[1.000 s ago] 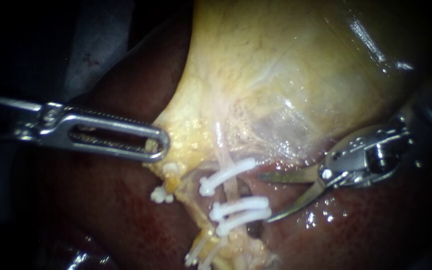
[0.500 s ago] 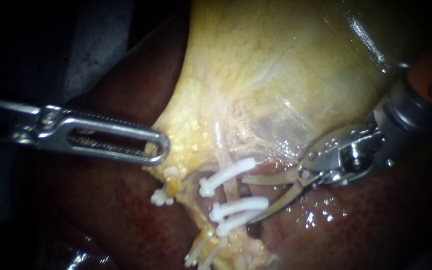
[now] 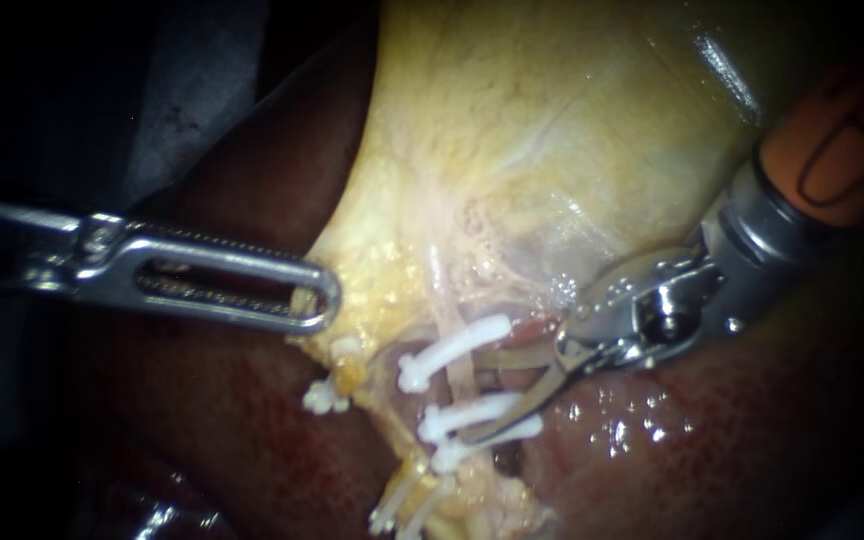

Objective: Go to the cutting position right tube

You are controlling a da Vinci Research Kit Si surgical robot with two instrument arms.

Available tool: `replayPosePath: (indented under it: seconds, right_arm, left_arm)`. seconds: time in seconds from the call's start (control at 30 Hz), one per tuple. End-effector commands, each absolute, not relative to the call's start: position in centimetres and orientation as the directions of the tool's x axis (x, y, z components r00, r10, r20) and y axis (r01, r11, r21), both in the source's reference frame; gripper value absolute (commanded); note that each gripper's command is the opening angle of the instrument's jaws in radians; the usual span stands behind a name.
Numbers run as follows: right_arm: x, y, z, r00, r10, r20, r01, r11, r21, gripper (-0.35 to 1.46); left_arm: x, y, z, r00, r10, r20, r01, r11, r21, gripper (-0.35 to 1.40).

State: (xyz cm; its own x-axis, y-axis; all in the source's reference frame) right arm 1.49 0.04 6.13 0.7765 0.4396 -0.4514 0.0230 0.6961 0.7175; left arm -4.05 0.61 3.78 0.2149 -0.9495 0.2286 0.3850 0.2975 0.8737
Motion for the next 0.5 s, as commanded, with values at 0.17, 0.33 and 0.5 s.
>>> replayPosePath:
  seconds: [0.17, 0.33, 0.5]
  right_arm:
    - [1.58, 0.05, 6.15, 0.77, 0.449, -0.453, 0.023, 0.69, 0.724, 0.96]
    - [1.61, 0.06, 6.16, 0.768, 0.456, -0.449, 0.017, 0.687, 0.727, 0.94]
    - [1.61, 0.08, 6.19, 0.768, 0.465, -0.441, 0.006, 0.683, 0.73, 0.86]
  left_arm:
    - [-4.06, 0.61, 3.77, 0.215, -0.95, 0.228, 0.385, 0.297, 0.874, -0.35]
    - [-4.06, 0.61, 3.77, 0.215, -0.95, 0.228, 0.385, 0.297, 0.874, -0.35]
    - [-4.06, 0.61, 3.77, 0.215, -0.95, 0.228, 0.385, 0.297, 0.874, -0.35]
